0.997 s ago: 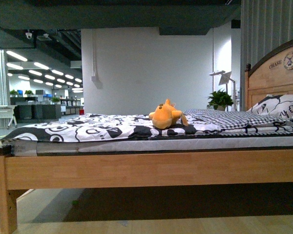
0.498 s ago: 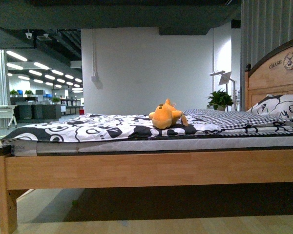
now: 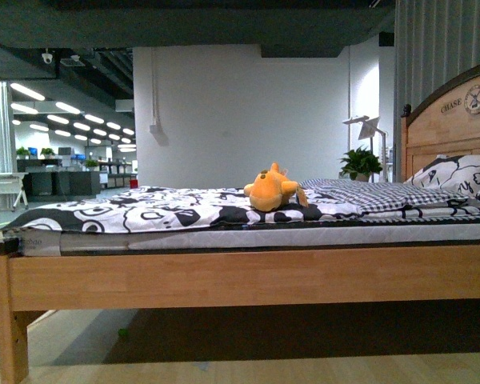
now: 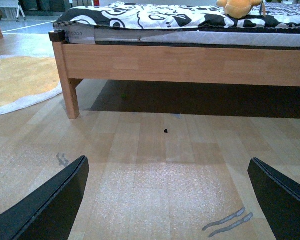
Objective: Put away toys
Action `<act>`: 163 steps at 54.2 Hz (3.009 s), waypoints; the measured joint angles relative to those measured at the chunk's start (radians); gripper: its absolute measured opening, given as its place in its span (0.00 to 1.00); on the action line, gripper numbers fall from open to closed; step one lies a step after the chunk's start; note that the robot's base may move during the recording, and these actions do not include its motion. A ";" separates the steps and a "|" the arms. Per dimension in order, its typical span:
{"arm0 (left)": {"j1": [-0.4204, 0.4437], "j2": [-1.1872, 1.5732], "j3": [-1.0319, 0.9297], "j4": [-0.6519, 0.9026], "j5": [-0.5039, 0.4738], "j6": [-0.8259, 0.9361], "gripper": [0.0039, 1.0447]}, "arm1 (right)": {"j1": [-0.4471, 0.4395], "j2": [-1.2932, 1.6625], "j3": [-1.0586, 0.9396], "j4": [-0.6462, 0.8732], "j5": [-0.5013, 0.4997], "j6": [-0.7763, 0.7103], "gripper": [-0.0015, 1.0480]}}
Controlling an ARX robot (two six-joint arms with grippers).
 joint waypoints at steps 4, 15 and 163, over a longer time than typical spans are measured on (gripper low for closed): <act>0.000 0.000 0.000 0.000 0.000 0.000 0.95 | 0.000 0.000 0.000 0.000 0.000 0.000 1.00; 0.000 0.000 0.000 0.000 0.000 0.000 0.95 | 0.000 0.000 0.000 0.000 0.000 0.000 1.00; 0.000 0.000 0.000 0.000 0.000 0.001 0.95 | -0.291 0.594 0.301 0.312 -0.377 0.183 1.00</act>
